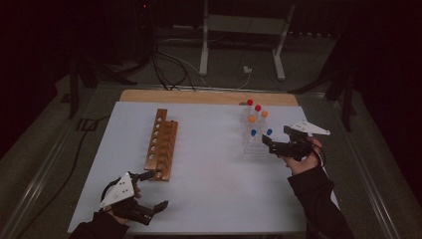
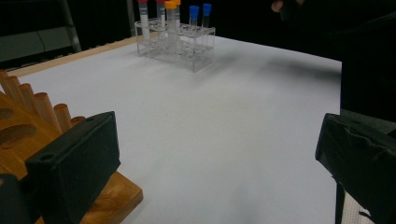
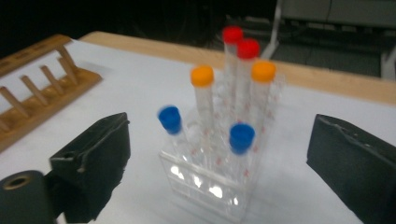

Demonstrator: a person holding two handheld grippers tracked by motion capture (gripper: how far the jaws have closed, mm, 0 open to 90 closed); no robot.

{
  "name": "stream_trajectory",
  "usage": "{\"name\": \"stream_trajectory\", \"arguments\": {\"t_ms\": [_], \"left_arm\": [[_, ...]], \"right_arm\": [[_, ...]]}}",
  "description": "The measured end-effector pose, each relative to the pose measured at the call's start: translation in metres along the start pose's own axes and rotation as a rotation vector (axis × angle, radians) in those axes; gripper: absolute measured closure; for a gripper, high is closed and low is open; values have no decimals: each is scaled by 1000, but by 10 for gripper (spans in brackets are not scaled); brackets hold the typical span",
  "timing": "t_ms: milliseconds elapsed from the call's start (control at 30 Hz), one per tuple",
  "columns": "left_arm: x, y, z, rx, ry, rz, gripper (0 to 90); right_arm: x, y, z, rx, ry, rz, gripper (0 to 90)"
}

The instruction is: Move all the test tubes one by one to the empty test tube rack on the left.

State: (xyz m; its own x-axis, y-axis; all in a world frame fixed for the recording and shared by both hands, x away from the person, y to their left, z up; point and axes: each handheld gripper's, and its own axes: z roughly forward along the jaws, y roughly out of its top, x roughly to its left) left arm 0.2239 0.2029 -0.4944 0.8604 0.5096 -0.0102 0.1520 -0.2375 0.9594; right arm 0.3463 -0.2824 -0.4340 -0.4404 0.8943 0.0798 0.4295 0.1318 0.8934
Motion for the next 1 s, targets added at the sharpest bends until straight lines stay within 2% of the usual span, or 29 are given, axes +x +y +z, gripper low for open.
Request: {"name": "stream_trajectory", "arguments": {"t_ms": [67,133,167,200,300,367,400,433,467,567,633,667,733,833,867,1000], "left_arm": [[0,0,0,0,0,0,6],[0,0,0,-1,0,-1,6],[0,0,0,-1,0,-1,6],[0,0,0,-1,-1,-1,6],[0,0,0,0,-2,-1,6],[0,0,0,1,-2,-1,6],[0,0,0,-1,-3,-2,6],[0,0,0,-2,-2,0,6],[0,0,0,-4,-1,-1,6],[0,0,0,-4,1,-2,6],[0,0,0,-5,1,-5,6],[0,0,0,-4,1,-5,6],[0,0,-1,-5,-1,-6,6],[0,0,-1,-6,-2,-7,6],[0,0,-1,-7,-3,-7,6],[0,0,-1,-6,-5,-9,6]], "right_arm": [[-1,-2,2,11,-5,8,110],[-4,-7,8,52,-22,26,156],[-4,-7,8,52,-22,26,156],[-4,-9,13,88,-37,27,181],[-3,-12,18,119,-53,20,216],[-3,-14,22,153,-62,19,276],[-2,-15,26,170,-67,16,349],[-2,-15,26,170,-67,16,349],[-1,-15,29,176,-74,9,416],[-1,-15,32,188,-78,13,460],[-2,-14,36,195,-89,23,535],[-2,-14,36,195,-89,23,535],[-3,-13,39,199,-79,34,610],[-4,-13,40,198,-69,45,654],[-4,-12,42,197,-82,34,724],[-3,-12,44,203,-87,24,750]]}}
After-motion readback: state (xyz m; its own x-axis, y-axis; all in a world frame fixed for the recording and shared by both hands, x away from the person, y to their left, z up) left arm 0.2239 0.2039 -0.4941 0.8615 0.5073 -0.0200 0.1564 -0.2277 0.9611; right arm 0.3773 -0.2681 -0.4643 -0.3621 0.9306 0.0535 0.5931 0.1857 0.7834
